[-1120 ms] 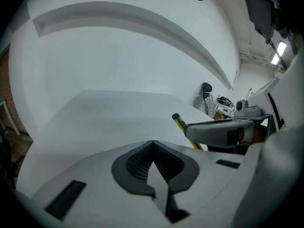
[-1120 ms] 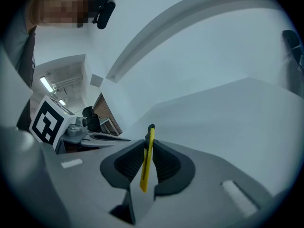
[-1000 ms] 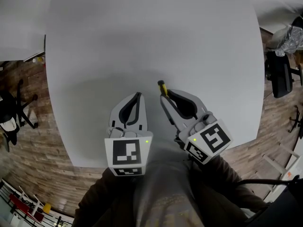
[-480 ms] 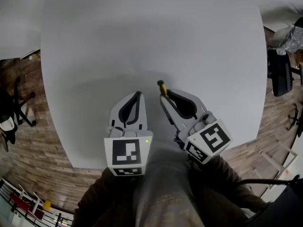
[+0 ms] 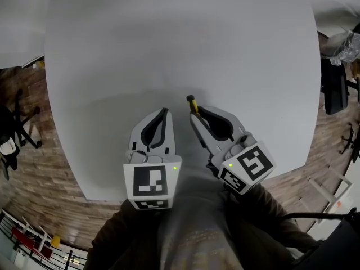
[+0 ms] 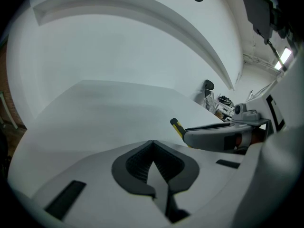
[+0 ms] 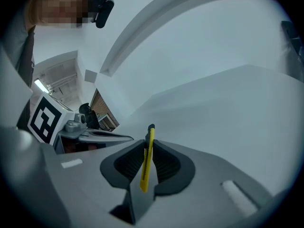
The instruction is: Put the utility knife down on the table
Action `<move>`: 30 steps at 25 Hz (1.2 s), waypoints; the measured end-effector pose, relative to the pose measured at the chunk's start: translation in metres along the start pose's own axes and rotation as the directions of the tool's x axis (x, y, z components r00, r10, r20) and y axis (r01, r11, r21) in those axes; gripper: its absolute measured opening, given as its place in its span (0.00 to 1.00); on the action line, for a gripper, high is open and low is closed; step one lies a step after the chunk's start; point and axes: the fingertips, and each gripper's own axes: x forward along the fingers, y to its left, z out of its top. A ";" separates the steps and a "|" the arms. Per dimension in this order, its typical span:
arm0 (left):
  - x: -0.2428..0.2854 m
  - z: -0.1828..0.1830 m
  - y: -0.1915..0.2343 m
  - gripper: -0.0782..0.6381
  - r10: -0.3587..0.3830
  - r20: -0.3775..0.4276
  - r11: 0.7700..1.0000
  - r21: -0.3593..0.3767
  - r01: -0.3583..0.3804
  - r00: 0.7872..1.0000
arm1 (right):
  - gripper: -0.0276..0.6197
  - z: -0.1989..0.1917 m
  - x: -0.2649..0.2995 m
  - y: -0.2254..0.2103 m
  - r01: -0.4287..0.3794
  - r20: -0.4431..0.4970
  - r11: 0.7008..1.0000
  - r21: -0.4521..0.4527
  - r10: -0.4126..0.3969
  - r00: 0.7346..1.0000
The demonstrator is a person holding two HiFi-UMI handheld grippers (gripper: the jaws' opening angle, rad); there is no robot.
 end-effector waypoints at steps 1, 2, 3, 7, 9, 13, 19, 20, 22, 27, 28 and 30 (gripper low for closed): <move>0.000 0.000 0.000 0.11 0.001 -0.001 1.000 0.000 -0.001 1.000 | 0.13 -0.001 0.000 0.000 0.000 -0.003 1.000 0.002 0.000 1.000; 0.001 0.000 0.000 0.11 0.001 -0.003 1.000 0.000 -0.001 1.000 | 0.13 -0.001 0.001 -0.001 -0.001 -0.005 1.000 0.003 0.001 1.000; 0.001 0.000 0.000 0.11 0.000 -0.006 1.000 0.001 0.000 1.000 | 0.13 -0.002 0.001 -0.001 -0.001 -0.007 1.000 0.004 0.001 1.000; 0.003 -0.001 0.001 0.11 -0.005 -0.017 1.000 0.001 0.005 1.000 | 0.13 -0.003 0.003 -0.003 0.000 -0.014 1.000 0.011 0.001 1.000; 0.003 -0.002 0.002 0.11 0.001 -0.015 1.000 -0.008 -0.001 1.000 | 0.13 -0.005 0.004 -0.003 0.000 -0.019 1.000 0.015 0.001 1.000; 0.005 -0.004 0.003 0.11 0.003 -0.020 1.000 -0.011 -0.003 1.000 | 0.13 -0.008 0.006 -0.004 0.000 -0.026 1.000 0.022 0.001 1.000; 0.007 -0.006 0.004 0.11 -0.006 -0.037 1.000 -0.011 0.005 0.999 | 0.13 -0.013 0.007 -0.008 0.007 -0.038 1.000 0.029 -0.006 0.999; 0.008 -0.008 0.005 0.11 -0.002 -0.034 1.000 -0.015 0.002 0.999 | 0.13 -0.015 0.008 -0.008 0.008 -0.040 0.999 0.031 -0.007 0.999; 0.008 -0.010 0.006 0.11 0.003 -0.030 1.000 -0.022 -0.004 1.000 | 0.13 -0.017 0.008 -0.009 0.011 -0.044 0.999 0.036 -0.010 0.999; 0.009 -0.010 0.005 0.11 -0.002 -0.042 1.000 -0.015 0.002 0.999 | 0.13 -0.022 0.008 -0.010 0.013 -0.053 0.999 0.049 -0.010 0.999; 0.009 -0.011 0.004 0.11 -0.002 -0.043 1.000 -0.016 0.001 0.999 | 0.13 -0.023 0.008 -0.011 0.013 -0.055 0.999 0.050 -0.010 0.998; 0.010 -0.013 0.005 0.11 0.006 -0.037 1.000 -0.025 -0.007 0.999 | 0.13 -0.026 0.008 -0.012 0.014 -0.059 0.999 0.051 -0.011 0.998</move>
